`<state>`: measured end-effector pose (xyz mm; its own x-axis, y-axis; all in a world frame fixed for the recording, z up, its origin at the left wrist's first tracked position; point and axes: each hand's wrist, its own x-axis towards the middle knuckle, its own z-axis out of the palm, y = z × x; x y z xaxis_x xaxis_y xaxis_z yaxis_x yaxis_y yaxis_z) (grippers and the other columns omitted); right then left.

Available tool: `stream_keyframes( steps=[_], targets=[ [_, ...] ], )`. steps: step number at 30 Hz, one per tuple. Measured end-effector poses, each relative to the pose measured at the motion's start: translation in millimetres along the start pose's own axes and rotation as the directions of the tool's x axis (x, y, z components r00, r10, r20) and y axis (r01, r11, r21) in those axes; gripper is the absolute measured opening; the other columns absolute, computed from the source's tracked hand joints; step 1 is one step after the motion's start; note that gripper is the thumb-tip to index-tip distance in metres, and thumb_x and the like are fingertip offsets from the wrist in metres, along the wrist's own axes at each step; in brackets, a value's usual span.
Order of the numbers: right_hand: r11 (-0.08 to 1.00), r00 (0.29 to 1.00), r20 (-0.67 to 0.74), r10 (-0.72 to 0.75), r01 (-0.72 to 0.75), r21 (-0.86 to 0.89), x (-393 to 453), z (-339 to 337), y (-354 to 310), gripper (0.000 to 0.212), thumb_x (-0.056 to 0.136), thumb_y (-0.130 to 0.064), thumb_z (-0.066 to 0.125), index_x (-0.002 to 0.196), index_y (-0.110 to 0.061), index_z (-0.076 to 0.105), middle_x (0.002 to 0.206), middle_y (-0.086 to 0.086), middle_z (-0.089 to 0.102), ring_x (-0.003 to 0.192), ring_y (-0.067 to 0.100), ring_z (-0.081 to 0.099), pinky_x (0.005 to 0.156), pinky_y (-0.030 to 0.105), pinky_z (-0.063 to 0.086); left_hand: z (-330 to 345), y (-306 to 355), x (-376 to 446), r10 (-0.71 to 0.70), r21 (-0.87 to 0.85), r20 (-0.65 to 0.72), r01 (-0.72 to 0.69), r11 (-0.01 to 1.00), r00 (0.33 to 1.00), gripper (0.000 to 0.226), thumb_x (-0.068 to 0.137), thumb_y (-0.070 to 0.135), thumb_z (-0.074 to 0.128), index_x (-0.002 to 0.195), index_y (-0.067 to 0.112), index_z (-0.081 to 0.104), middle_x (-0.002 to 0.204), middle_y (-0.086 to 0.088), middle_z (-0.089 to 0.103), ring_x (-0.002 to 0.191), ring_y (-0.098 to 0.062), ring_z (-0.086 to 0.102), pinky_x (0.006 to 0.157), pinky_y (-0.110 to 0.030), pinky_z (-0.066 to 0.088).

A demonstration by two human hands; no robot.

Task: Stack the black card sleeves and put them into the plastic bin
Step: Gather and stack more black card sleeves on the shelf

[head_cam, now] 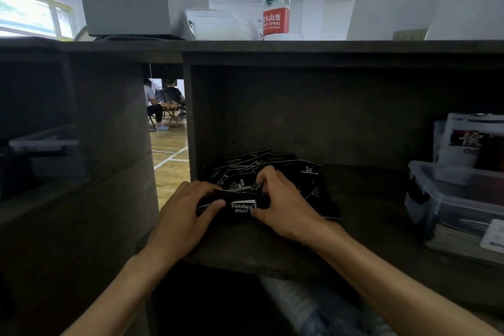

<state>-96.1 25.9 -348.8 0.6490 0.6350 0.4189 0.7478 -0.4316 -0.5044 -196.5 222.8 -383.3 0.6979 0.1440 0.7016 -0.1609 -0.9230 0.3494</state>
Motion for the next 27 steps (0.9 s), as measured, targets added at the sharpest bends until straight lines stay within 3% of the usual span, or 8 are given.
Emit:
stream_keyframes(
  steps=[3,6,9,12,14,18,25,27],
  targets=[
    [0.999,0.996,0.087,-0.038,0.036,0.015,5,3,1,0.063,0.078,-0.017,0.076,0.117,-0.041,0.033,0.113,-0.017,0.037,0.103,0.002,0.047,0.081,0.017,0.045,2,-1,1,0.000,-0.008,-0.041,0.000,1.000,0.999,0.021,0.090,0.044,0.059,0.109,0.035,0.060,0.099,0.022,0.060,0.093,-0.002,0.053,0.077,-0.033,0.051],
    [0.985,0.989,0.140,-0.045,0.020,0.171,16,6,1,0.064,0.077,-0.018,0.075,0.124,-0.041,0.039,0.122,-0.018,0.044,0.113,-0.001,0.049,0.082,0.015,0.044,1,-2,-3,0.012,-0.010,-0.026,-0.013,1.000,1.000,0.036,0.093,0.028,0.060,0.127,0.038,0.053,0.109,0.016,0.059,0.098,-0.003,0.051,0.082,-0.028,0.047],
    [0.908,0.990,-0.067,0.124,-0.086,0.411,39,-4,17,0.028,0.089,-0.012,0.064,0.108,-0.032,0.058,0.110,-0.011,0.061,0.102,0.006,0.062,0.077,0.016,0.046,-1,-1,-5,0.083,0.045,0.012,-0.083,0.996,0.996,0.046,0.091,0.014,0.055,0.134,0.032,0.057,0.110,0.011,0.058,0.100,-0.009,0.049,0.084,-0.017,0.039],
    [0.944,0.931,-0.196,0.309,-0.275,0.182,61,-17,44,0.015,0.096,-0.016,0.058,0.107,-0.022,0.067,0.110,0.002,0.068,0.084,0.006,0.060,0.066,0.014,0.044,-2,1,-4,0.069,0.034,0.029,-0.070,0.997,0.997,0.052,0.088,0.000,0.057,0.133,0.027,0.060,0.110,0.007,0.059,0.102,-0.013,0.050,0.086,-0.019,0.039],
    [0.933,0.932,-0.102,0.347,-0.355,-0.062,72,-14,54,0.032,0.094,-0.031,0.065,0.122,-0.015,0.063,0.123,0.007,0.064,0.102,0.016,0.060,0.084,0.024,0.051,-2,1,-4,0.079,0.030,0.028,-0.080,0.996,0.996,0.050,0.089,0.001,0.057,0.132,0.026,0.061,0.111,0.006,0.060,0.103,-0.012,0.049,0.088,-0.021,0.039],
    [0.835,0.910,-0.018,0.414,-0.388,-0.391,83,-5,51,0.068,0.078,-0.064,0.070,0.125,-0.017,0.059,0.139,0.010,0.048,0.132,0.030,0.041,0.110,0.046,0.036,-1,1,-3,0.064,0.031,0.008,-0.064,0.997,0.998,0.038,0.092,0.029,0.064,0.130,0.029,0.063,0.109,0.010,0.061,0.102,-0.009,0.051,0.085,-0.024,0.043],
    [0.879,0.882,0.017,0.471,-0.467,-0.094,86,-22,63,0.053,0.079,-0.034,0.081,0.123,-0.015,0.060,0.123,0.005,0.060,0.117,0.022,0.056,0.102,0.039,0.046,0,-2,-4,0.072,0.021,0.018,-0.072,0.997,0.997,0.045,0.091,0.011,0.064,0.132,0.029,0.061,0.110,0.012,0.060,0.100,-0.007,0.048,0.083,-0.011,0.035],
    [0.868,0.869,-0.046,0.493,-0.488,0.089,81,-30,69,0.039,0.078,-0.026,0.082,0.109,-0.014,0.062,0.110,0.004,0.064,0.103,0.019,0.060,0.087,0.032,0.050,0,-2,-4,0.081,0.026,0.024,-0.082,0.996,0.996,0.048,0.091,0.005,0.061,0.134,0.027,0.060,0.110,0.011,0.060,0.101,-0.010,0.048,0.083,-0.016,0.038]
  ],
)
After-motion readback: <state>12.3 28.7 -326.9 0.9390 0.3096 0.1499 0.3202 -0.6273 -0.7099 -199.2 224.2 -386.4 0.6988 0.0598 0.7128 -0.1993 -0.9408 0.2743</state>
